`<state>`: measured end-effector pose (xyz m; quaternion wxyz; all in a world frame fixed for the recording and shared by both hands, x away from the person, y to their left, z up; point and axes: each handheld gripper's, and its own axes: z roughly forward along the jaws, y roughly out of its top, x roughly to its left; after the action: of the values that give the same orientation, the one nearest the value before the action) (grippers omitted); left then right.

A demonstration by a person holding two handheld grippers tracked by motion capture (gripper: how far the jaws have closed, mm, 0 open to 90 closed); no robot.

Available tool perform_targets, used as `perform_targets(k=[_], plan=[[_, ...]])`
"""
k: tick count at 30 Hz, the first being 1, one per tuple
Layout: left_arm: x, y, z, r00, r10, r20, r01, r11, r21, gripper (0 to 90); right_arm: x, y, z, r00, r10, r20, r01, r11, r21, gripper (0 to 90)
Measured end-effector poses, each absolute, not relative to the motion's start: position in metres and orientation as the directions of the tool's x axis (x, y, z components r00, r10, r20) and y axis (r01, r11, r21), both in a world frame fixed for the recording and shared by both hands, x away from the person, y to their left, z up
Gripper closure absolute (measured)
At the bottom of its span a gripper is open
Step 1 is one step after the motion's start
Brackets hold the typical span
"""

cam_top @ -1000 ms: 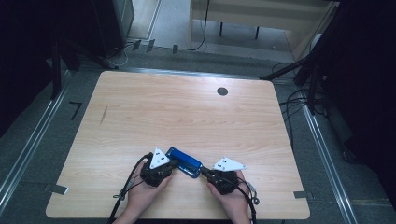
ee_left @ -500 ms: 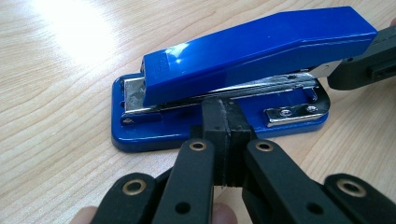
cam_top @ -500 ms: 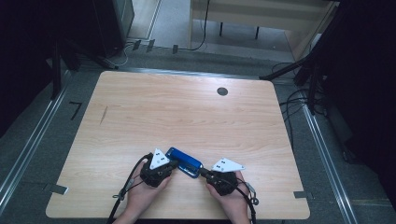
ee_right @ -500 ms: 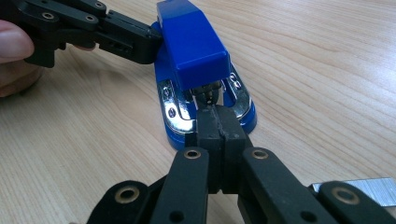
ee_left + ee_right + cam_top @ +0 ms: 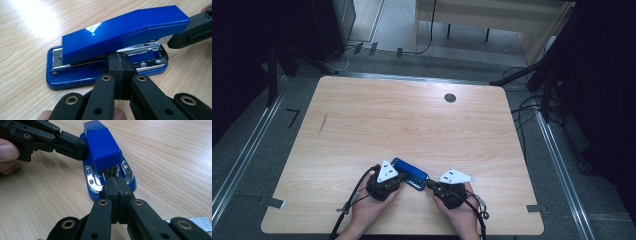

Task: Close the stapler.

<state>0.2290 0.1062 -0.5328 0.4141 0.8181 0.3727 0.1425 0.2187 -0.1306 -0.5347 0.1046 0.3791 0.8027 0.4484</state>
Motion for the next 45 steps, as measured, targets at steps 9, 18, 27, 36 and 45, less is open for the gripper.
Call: perform_targets(k=[9,18,27,36,45], plan=[[0.230,0.107,-0.533,0.681,0.727,-0.084,0.498,-0.376,0.781,90.0,0.218,-0.130,-0.531,-0.691,0.704,0.166,0.507,0.309,0.805,90.0],[0.230,0.107,-0.533,0.682,0.727,-0.080,0.496,-0.379,0.781,90.0,0.217,-0.130,-0.531,-0.699,0.697,0.157,0.506,0.328,0.798,90.0],[0.229,0.106,-0.533,0.680,0.729,-0.072,0.491,-0.381,0.783,90.0,0.216,-0.130,-0.527,-0.707,0.688,0.161,0.492,0.315,0.812,90.0],[0.228,0.106,-0.533,0.681,0.730,-0.066,0.487,-0.384,0.784,90.0,0.215,-0.130,-0.523,-0.709,0.688,0.154,0.479,0.310,0.821,90.0],[0.228,0.105,-0.533,0.681,0.730,-0.061,0.486,-0.388,0.783,90.0,0.215,-0.128,-0.512,-0.713,0.685,0.150,0.459,0.294,0.838,90.0]])
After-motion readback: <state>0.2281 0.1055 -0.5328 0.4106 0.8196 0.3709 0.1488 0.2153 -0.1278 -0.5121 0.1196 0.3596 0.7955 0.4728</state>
